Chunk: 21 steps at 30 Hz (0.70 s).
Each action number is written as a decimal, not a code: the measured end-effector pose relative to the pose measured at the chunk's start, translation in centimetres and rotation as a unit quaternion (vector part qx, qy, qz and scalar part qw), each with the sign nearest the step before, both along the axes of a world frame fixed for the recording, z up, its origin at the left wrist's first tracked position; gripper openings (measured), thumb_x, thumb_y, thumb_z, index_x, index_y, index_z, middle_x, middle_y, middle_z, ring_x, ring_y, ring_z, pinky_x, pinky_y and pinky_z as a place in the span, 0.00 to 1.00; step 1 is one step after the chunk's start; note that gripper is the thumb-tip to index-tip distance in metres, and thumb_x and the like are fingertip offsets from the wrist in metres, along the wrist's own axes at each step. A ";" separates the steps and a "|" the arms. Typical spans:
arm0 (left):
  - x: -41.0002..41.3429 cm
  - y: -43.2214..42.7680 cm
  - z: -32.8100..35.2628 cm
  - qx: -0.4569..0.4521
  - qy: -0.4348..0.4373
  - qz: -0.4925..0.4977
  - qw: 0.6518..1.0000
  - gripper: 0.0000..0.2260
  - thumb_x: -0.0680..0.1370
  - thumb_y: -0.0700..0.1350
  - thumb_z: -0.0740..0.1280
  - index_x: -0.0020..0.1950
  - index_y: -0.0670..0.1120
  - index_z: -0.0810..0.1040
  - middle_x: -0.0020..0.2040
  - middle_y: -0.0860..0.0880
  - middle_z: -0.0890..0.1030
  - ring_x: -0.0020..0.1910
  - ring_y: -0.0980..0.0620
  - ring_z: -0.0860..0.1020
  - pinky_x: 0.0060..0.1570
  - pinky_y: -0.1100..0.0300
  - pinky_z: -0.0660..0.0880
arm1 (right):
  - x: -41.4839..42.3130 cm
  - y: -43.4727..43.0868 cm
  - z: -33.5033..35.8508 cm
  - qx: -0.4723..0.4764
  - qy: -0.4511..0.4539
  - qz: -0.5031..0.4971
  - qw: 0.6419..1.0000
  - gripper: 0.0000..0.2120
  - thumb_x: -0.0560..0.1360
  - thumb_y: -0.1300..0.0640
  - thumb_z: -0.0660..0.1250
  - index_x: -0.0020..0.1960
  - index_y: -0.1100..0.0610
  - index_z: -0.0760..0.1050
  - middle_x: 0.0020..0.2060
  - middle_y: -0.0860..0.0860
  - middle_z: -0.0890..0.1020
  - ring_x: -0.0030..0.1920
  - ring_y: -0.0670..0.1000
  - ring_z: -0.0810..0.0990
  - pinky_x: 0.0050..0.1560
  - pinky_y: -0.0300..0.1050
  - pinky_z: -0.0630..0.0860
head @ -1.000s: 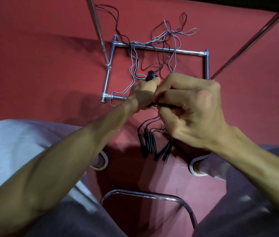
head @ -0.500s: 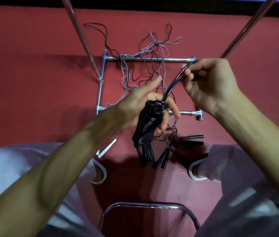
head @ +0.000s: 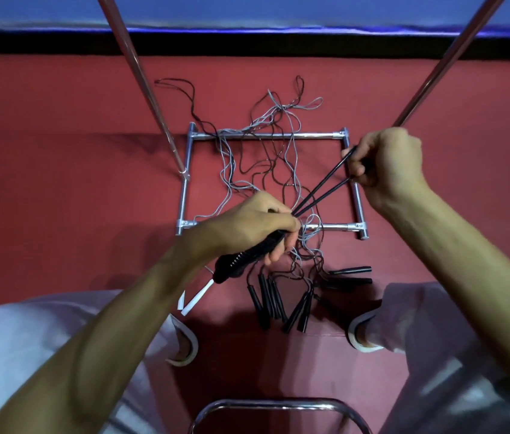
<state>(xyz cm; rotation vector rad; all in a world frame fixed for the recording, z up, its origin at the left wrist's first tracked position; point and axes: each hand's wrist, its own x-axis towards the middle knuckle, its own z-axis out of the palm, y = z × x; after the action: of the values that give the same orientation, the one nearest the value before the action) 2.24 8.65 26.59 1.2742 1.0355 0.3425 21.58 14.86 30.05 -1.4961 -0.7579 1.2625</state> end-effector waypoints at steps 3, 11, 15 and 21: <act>-0.6 0.1 -0.3 -0.014 -0.014 -0.008 1.000 0.13 0.80 0.41 0.63 0.43 0.34 0.83 0.38 0.33 0.84 0.36 0.36 0.80 0.37 0.55 0.73 | 0.0 -0.5 1.2 0.060 -0.007 0.128 0.990 0.05 0.55 0.69 0.60 0.22 0.62 0.71 0.24 0.56 0.73 0.20 0.51 0.64 0.23 0.34 0.57; -2.2 1.6 4.9 0.168 -0.099 0.194 0.961 0.13 0.73 0.35 0.72 0.57 0.34 0.83 0.51 0.38 0.85 0.52 0.48 0.82 0.55 0.56 0.78 | -4.3 0.2 8.2 0.175 -0.194 0.445 0.856 0.18 0.77 0.70 0.67 0.30 0.56 0.81 0.48 0.65 0.83 0.39 0.54 0.80 0.41 0.49 0.78; -1.6 4.2 8.2 0.308 -0.022 0.318 0.896 0.19 0.70 0.57 0.71 0.43 0.40 0.84 0.36 0.43 0.82 0.37 0.52 0.73 0.38 0.46 0.74 | -6.5 1.1 11.4 0.276 -0.380 0.382 0.796 0.20 0.79 0.49 0.63 0.42 0.67 0.77 0.44 0.64 0.80 0.46 0.61 0.78 0.50 0.59 0.75; -2.4 7.7 15.6 0.358 -0.032 0.375 0.854 0.05 0.77 0.46 0.71 0.42 0.50 0.86 0.37 0.50 0.86 0.39 0.51 0.86 0.42 0.51 0.83 | -5.9 4.2 17.3 0.235 -0.317 0.368 0.842 0.14 0.75 0.51 0.69 0.43 0.63 0.75 0.38 0.56 0.79 0.39 0.52 0.76 0.43 0.53 0.75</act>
<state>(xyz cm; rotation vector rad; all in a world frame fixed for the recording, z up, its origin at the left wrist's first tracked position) -0.11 16.35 42.18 1.4274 1.3850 1.4757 15.72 19.04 47.40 -1.2207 -2.0762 0.9492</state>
